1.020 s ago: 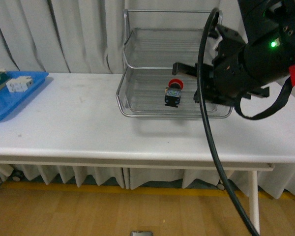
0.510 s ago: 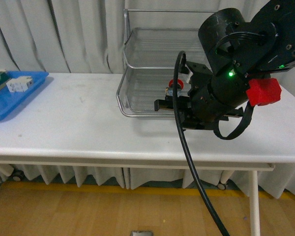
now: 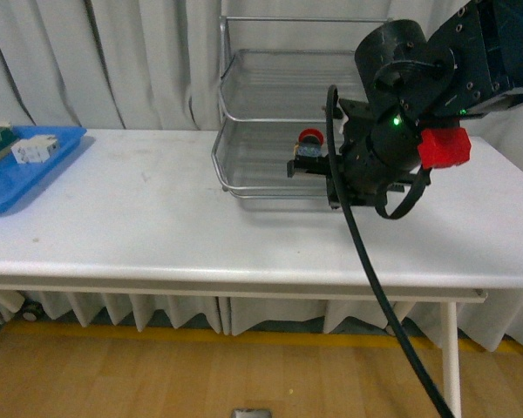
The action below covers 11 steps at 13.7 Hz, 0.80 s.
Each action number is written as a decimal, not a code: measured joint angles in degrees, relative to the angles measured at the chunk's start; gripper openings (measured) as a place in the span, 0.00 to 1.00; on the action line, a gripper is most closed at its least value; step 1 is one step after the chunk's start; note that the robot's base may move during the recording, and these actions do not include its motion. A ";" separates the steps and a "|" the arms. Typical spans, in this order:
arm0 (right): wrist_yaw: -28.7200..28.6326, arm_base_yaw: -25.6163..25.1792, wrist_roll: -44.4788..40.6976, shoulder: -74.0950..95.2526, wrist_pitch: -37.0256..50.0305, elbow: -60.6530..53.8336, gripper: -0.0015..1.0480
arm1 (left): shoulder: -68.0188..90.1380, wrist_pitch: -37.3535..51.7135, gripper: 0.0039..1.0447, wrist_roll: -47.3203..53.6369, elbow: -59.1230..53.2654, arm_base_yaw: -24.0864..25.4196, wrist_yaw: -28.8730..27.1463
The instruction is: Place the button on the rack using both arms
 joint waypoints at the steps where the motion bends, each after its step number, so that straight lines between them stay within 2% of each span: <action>1: 0.57 -0.70 -0.52 0.81 0.33 2.23 0.02 | 0.00 0.00 0.94 0.00 0.00 0.00 0.02; 6: 3.04 -5.42 -3.91 4.48 1.92 10.71 0.02 | 0.00 0.00 0.94 0.00 0.00 0.00 0.02; 11: -0.66 -4.59 -2.56 -4.81 8.11 -2.82 0.02 | 0.00 0.00 0.94 0.00 0.00 0.00 0.02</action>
